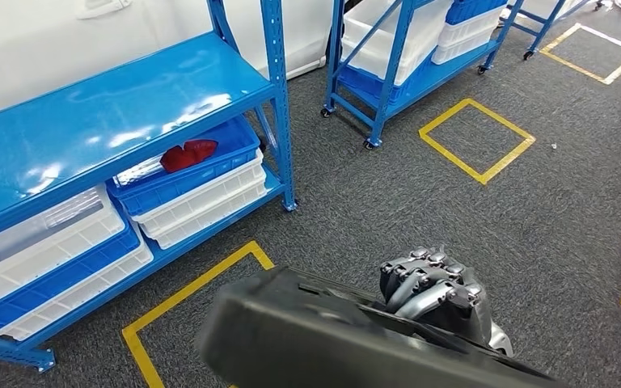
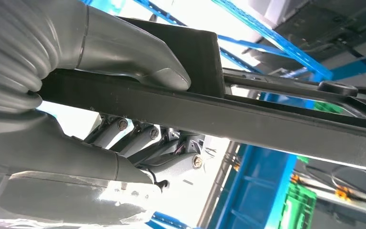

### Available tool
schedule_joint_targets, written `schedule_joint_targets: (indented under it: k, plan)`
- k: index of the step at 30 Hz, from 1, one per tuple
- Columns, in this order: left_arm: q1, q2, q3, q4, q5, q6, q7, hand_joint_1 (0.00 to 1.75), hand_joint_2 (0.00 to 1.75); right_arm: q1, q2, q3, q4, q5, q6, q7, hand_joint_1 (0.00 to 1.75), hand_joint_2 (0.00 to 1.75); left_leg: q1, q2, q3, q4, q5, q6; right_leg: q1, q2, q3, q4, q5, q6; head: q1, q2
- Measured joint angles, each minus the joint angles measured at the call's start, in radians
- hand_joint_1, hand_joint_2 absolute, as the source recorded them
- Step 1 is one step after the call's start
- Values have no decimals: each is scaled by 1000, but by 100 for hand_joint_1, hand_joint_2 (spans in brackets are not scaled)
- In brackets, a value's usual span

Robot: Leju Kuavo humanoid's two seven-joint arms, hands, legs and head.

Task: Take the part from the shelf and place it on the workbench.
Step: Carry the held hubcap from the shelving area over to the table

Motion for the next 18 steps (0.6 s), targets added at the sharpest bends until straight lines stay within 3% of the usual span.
schedule_joint_targets:
  k: [2,4,5,6,7,9,11,13,15,17,18]
  plan:
    - [-1,-7,0,0,-4,0,2,0,175,-15,0,0,16,2,8,0,175,175,4,24,5,-13,9,12,3,-38,-23,44,-28,9,5,0]
    - [3,-14,1,0,-7,1,6,0,175,-30,1,0,33,4,13,1,175,175,1,50,6,-17,12,18,2,-96,-81,165,-89,16,9,0]
    - [5,-18,2,0,-7,2,8,0,175,-35,2,0,43,7,14,1,175,175,0,64,6,-16,11,18,-1,-110,-112,227,-112,19,10,0]
    - [7,-23,3,0,-7,2,9,0,175,-38,3,1,53,10,14,2,175,175,-1,77,5,-15,9,18,-4,-119,-132,267,-120,22,10,0]
    - [8,-27,5,0,-7,2,10,0,175,-41,4,1,63,12,17,3,175,175,-1,89,6,-13,8,18,-7,-124,-132,267,-109,25,10,0]
    - [6,-38,7,0,-4,2,8,0,175,-53,7,1,81,12,30,3,175,175,-2,112,9,-11,3,13,-11,-145,-74,158,-48,26,10,0]
    - [4,-48,10,0,0,0,3,0,175,-68,11,0,94,10,44,3,175,175,-6,130,13,-9,-3,4,-5,-180,-10,33,-8,16,9,0]
    - [2,-54,11,0,3,-6,0,0,175,-78,16,0,105,7,48,2,175,175,-10,146,16,-9,-7,-6,3,-188,4,-3,-5,2,9,0]
    - [-1,-60,12,0,2,-11,-3,0,175,-83,20,-1,115,0,49,2,175,175,-8,156,20,-8,-12,-18,3,-166,2,-8,-1,-10,9,0]
    - [-4,-64,12,0,4,-12,-9,0,175,-88,27,-4,123,-13,50,3,175,175,-4,124,9,28,-42,-27,-1,-147,4,-14,4,-23,7,0]
    - [-4,-65,12,0,6,-12,-13,0,175,-91,33,-4,127,-21,52,4,175,175,-2,98,-13,80,-73,-29,-3,-138,5,-16,6,-28,5,0]
